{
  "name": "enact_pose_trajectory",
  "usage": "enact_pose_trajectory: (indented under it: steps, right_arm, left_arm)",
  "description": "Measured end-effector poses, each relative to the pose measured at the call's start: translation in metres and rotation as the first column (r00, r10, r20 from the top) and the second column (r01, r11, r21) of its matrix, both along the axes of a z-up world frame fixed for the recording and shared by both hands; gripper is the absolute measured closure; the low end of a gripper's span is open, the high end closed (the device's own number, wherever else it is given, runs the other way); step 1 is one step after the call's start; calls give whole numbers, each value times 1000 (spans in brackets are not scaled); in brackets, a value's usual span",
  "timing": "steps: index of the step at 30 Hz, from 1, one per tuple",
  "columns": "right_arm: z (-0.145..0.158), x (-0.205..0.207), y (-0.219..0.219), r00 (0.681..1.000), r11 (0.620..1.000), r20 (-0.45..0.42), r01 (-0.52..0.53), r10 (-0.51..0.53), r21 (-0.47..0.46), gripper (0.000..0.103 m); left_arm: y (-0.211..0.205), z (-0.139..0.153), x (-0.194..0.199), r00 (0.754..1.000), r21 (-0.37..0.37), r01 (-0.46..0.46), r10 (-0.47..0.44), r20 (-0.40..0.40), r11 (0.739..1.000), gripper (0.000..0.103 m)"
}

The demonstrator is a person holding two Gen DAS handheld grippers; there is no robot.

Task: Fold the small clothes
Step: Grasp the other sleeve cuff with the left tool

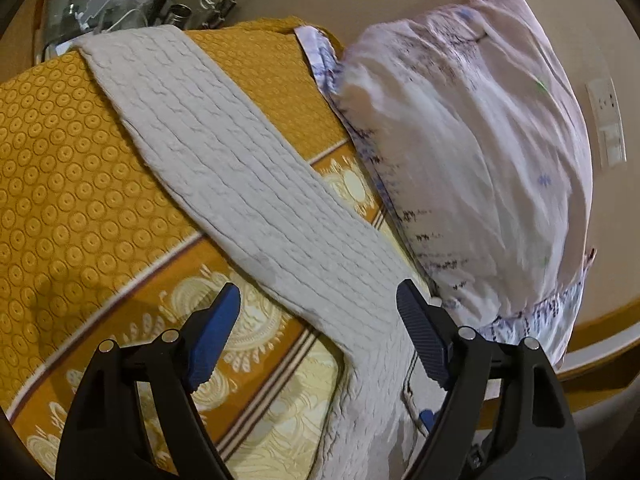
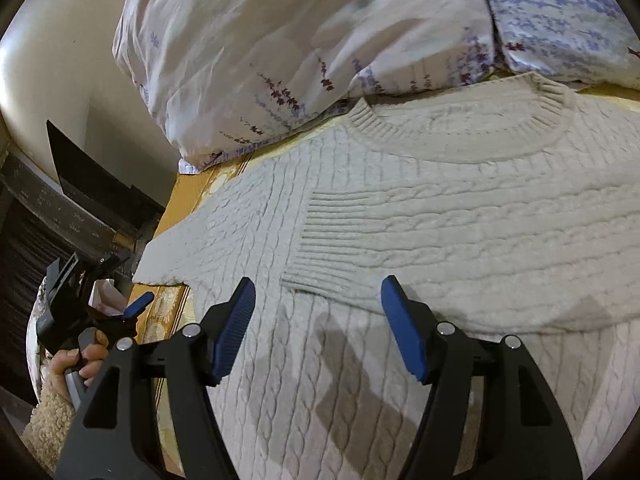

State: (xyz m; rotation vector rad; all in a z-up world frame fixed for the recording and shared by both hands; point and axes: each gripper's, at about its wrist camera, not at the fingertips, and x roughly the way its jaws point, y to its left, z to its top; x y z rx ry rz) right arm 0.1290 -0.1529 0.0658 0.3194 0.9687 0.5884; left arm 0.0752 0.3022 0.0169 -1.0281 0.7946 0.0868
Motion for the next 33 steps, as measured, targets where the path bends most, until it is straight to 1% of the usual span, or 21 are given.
enact_pose_trajectory:
  steps: [3, 6, 12, 14, 17, 23, 24, 26, 30, 33]
  right_arm:
    - [-1, -2, -6, 1000, 1000, -9, 15, -15, 5, 38]
    - [-1, -3, -10, 1000, 1000, -11, 25, -25, 7, 38]
    - [2, -7, -13, 1000, 1000, -6, 29, -29, 9, 38]
    - [3, -7, -13, 1000, 1000, -4, 30, -30, 9, 38]
    - [3, -7, -13, 999, 999, -6, 33, -33, 8, 38]
    - [2, -6, -13, 999, 999, -12, 37, -37, 10, 38]
    - [1, -6, -14, 999, 999, -12, 38, -37, 9, 38]
    - [1, -6, -14, 999, 999, -13, 37, -37, 9, 38]
    - [1, -7, -15, 999, 999, -12, 41, -41, 7, 38]
    - [0, -7, -17, 999, 999, -10, 46, -46, 5, 38]
  left_arm:
    - [9, -2, -1, 1000, -10, -26, 26, -8, 1000, 22]
    - [22, -8, -3, 997, -42, -68, 67, -24, 997, 22]
    - [45, -15, -7, 987, -71, -156, 153, -44, 985, 24]
    - [52, -19, -8, 983, -93, -183, 178, -51, 979, 27]
    - [58, -22, -8, 980, -120, -196, 193, -41, 973, 33]
    - [65, -26, -7, 974, -169, -227, 224, -34, 959, 38]
    - [65, -27, -5, 973, -175, -231, 229, -31, 957, 39]
    - [66, -29, -3, 970, -186, -242, 241, -31, 952, 43]
    - [70, -30, 1, 965, -201, -262, 262, -29, 944, 46]
    - [74, -34, 4, 959, -201, -283, 282, -33, 938, 58]
